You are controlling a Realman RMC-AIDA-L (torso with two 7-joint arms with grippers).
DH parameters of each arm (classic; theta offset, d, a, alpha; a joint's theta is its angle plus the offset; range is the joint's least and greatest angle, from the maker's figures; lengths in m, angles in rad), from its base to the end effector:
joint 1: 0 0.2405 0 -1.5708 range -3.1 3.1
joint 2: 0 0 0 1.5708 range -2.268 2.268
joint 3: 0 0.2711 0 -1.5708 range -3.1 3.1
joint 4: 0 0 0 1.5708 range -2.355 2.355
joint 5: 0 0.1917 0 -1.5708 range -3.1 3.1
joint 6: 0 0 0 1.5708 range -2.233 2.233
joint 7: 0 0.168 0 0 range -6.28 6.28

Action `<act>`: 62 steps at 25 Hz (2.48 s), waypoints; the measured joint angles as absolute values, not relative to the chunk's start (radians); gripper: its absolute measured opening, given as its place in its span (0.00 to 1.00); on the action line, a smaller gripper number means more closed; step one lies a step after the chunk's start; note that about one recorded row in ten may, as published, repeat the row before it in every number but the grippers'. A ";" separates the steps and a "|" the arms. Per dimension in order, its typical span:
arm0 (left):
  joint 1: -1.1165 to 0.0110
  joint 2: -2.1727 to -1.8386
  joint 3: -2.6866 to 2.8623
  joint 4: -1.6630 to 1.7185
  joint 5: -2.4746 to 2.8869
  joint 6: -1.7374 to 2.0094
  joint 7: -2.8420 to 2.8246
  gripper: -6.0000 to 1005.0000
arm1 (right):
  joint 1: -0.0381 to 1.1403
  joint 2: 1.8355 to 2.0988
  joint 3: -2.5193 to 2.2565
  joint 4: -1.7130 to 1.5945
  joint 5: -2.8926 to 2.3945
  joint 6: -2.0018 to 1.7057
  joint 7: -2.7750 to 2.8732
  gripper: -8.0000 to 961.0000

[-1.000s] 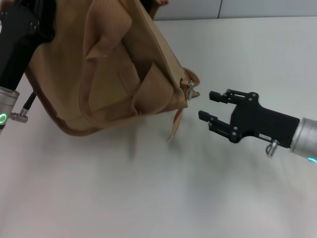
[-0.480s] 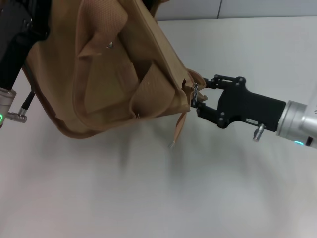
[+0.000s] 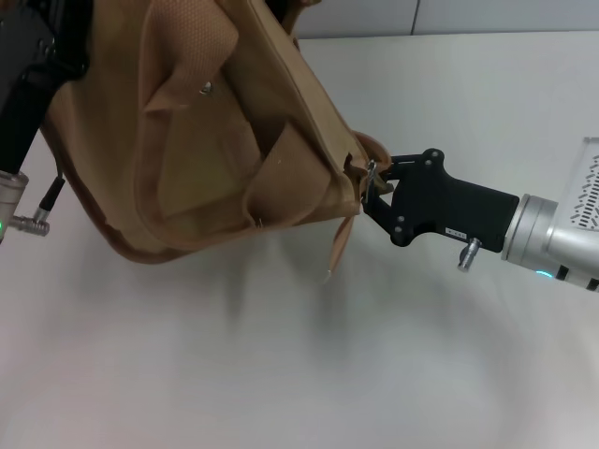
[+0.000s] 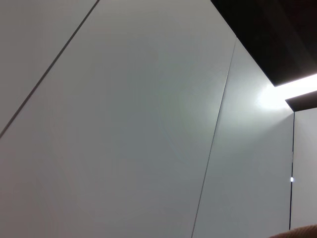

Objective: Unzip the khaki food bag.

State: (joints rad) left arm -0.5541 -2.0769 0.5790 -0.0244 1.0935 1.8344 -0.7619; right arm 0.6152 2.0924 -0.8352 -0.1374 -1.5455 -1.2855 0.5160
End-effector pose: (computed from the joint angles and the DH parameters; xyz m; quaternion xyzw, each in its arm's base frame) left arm -0.2211 0.3242 0.0194 -0.6733 -0.1635 -0.6287 0.3531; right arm 0.2425 0.3371 -0.0945 -0.9258 0.0404 0.2683 0.2632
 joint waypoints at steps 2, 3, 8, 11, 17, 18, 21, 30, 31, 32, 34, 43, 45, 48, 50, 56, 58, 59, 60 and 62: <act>-0.553 -2.076 0.583 -0.024 1.095 1.835 -0.762 0.08 | 0.611 2.092 -0.835 -0.135 -1.539 -1.293 0.516 0.34; -0.551 -2.075 0.585 -0.024 1.097 1.836 -0.763 0.08 | 0.608 2.092 -0.835 -0.134 -1.538 -1.302 0.516 0.31; -0.530 -2.072 0.588 -0.008 1.124 1.833 -0.779 0.08 | 0.560 2.083 -0.819 -0.157 -1.511 -1.424 0.551 0.13; -0.509 -2.071 0.596 0.014 1.144 1.821 -0.811 0.08 | 0.517 2.080 -0.817 -0.238 -1.502 -1.497 0.647 0.08; -0.469 -2.069 0.604 0.053 1.207 1.784 -0.906 0.08 | 0.449 2.062 -0.802 -0.419 -1.502 -1.626 0.905 0.05; -0.461 -2.069 0.605 0.058 1.219 1.771 -0.932 0.08 | 0.446 2.055 -0.799 -0.436 -1.502 -1.640 0.944 0.06; -0.442 -2.069 0.607 0.065 1.250 1.733 -0.981 0.08 | 0.453 2.025 -0.796 -0.471 -1.506 -1.661 1.058 0.07; -0.386 -2.067 0.626 0.066 1.267 1.660 -1.009 0.42 | 0.524 1.982 -0.798 -0.522 -1.600 -1.589 1.317 0.09; -0.382 -2.067 0.629 0.066 1.268 1.658 -1.016 0.47 | 0.528 1.984 -0.797 -0.527 -1.612 -1.574 1.335 0.10; -0.379 -2.067 0.631 0.067 1.269 1.658 -1.019 0.52 | 0.529 1.986 -0.798 -0.530 -1.622 -1.560 1.350 0.10; -0.369 -2.066 0.637 0.076 1.270 1.668 -1.022 0.57 | 0.525 1.989 -0.798 -0.535 -1.627 -1.549 1.362 0.11; -0.319 -2.050 0.702 0.183 1.272 1.773 -1.053 0.75 | 0.432 1.991 -0.725 -0.619 -1.624 -1.583 1.427 0.27; -0.315 -2.042 0.721 0.200 1.273 1.787 -1.060 0.75 | 0.407 1.991 -0.675 -0.632 -1.622 -1.628 1.430 0.34; -0.311 -2.010 0.760 0.234 1.293 1.822 -1.063 0.75 | 0.378 1.993 -0.587 -0.632 -1.621 -1.718 1.417 0.48; -0.309 -1.981 0.767 0.260 1.326 1.859 -1.064 0.75 | 0.359 1.994 -0.524 -0.628 -1.621 -1.794 1.397 0.58; -0.310 -1.909 0.769 0.361 1.530 1.966 -1.088 0.74 | 0.317 1.999 -0.530 -0.613 -1.665 -2.079 1.257 0.76; -0.313 -1.906 0.770 0.404 1.601 1.976 -1.108 0.74 | 0.319 2.004 -0.571 -0.589 -1.717 -2.136 1.186 0.76; -0.315 -1.906 0.770 0.421 1.628 1.980 -1.117 0.74 | 0.322 2.009 -0.594 -0.570 -1.743 -2.153 1.153 0.76; -0.316 -1.907 0.770 0.429 1.643 1.982 -1.126 0.74 | 0.328 2.017 -0.611 -0.544 -1.759 -2.159 1.123 0.76; -0.321 -1.908 0.774 0.439 1.660 1.984 -1.141 0.74 | 0.336 2.038 -0.636 -0.502 -1.775 -2.157 1.082 0.77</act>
